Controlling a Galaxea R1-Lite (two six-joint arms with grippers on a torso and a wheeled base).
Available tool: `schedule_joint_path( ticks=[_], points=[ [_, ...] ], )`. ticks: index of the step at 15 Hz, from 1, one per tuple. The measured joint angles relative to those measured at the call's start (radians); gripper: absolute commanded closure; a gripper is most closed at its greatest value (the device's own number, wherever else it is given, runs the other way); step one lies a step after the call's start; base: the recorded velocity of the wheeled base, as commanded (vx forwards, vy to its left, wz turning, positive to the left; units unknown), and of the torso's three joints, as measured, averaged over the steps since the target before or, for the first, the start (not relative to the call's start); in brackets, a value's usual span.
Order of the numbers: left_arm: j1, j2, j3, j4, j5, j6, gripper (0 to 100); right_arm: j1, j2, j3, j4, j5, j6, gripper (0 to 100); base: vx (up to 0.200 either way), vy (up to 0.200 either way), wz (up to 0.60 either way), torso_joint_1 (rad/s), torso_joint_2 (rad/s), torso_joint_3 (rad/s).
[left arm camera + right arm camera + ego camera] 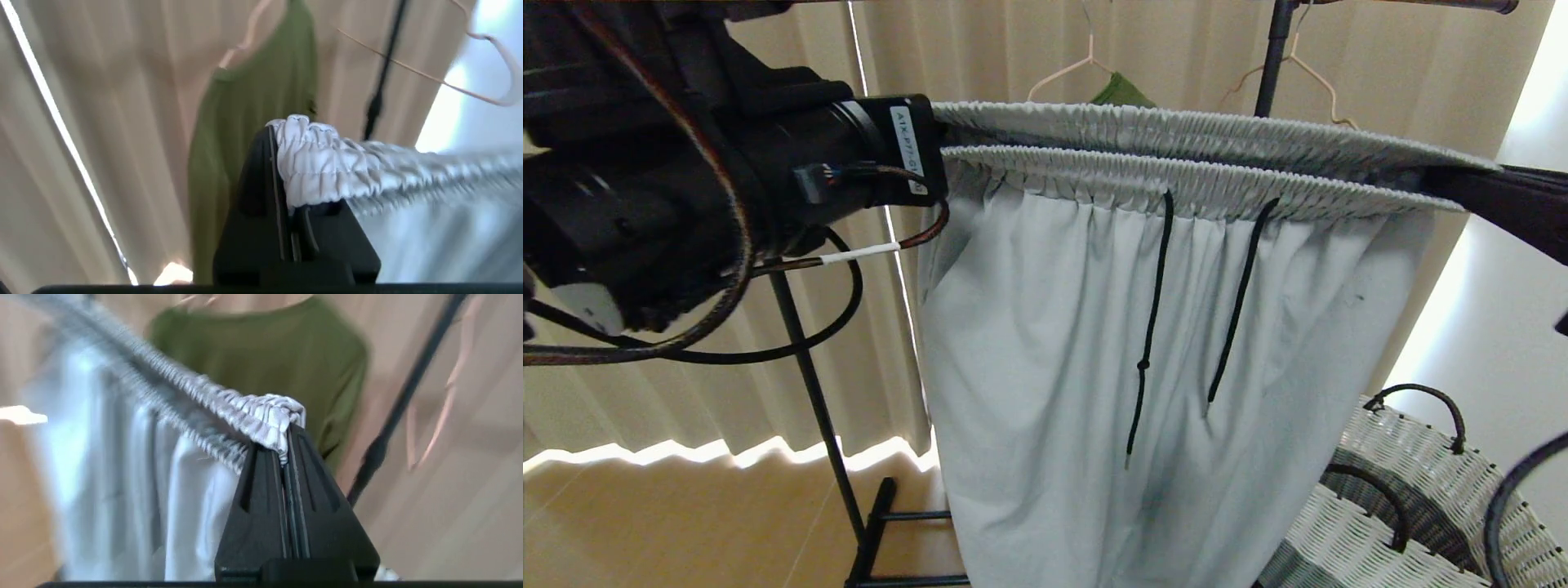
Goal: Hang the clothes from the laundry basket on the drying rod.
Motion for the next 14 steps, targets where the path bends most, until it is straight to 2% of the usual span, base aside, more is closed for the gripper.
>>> schedule_joint_path(
  ticks=[2,5,9,11,13,14],
  points=[
    [0.0,0.059,-0.044,-0.028,0.051,-0.003,100,0.065,-0.076,0.01,0.08,0.068,0.003,100,0.0,0.0,0.0,0.0,0.0,0.0],
    [-0.001,0.096,-0.06,-0.036,0.054,-0.003,100,0.091,-0.14,0.03,0.108,0.181,0.004,100,0.0,0.0,0.0,0.0,0.0,0.0],
    [-0.001,0.106,-0.056,-0.035,0.054,-0.003,100,0.09,-0.153,0.034,0.108,0.18,0.001,100,0.0,0.0,0.0,0.0,0.0,0.0],
    [-0.001,0.085,-0.04,-0.021,0.045,0.005,100,0.044,-0.137,0.03,0.102,0.178,0.001,100,0.0,0.0,0.0,0.0,0.0,0.0],
    [-0.001,0.04,-0.023,0.065,0.02,0.011,100,-0.029,-0.103,0.024,0.085,0.18,0.002,100,0.0,0.0,0.0,0.0,0.0,0.0],
    [0.0,0.005,-0.01,0.119,-0.021,0.012,100,-0.066,-0.073,0.018,0.054,0.181,0.002,100,0.0,0.0,0.0,0.0,0.0,0.0]
  ],
)
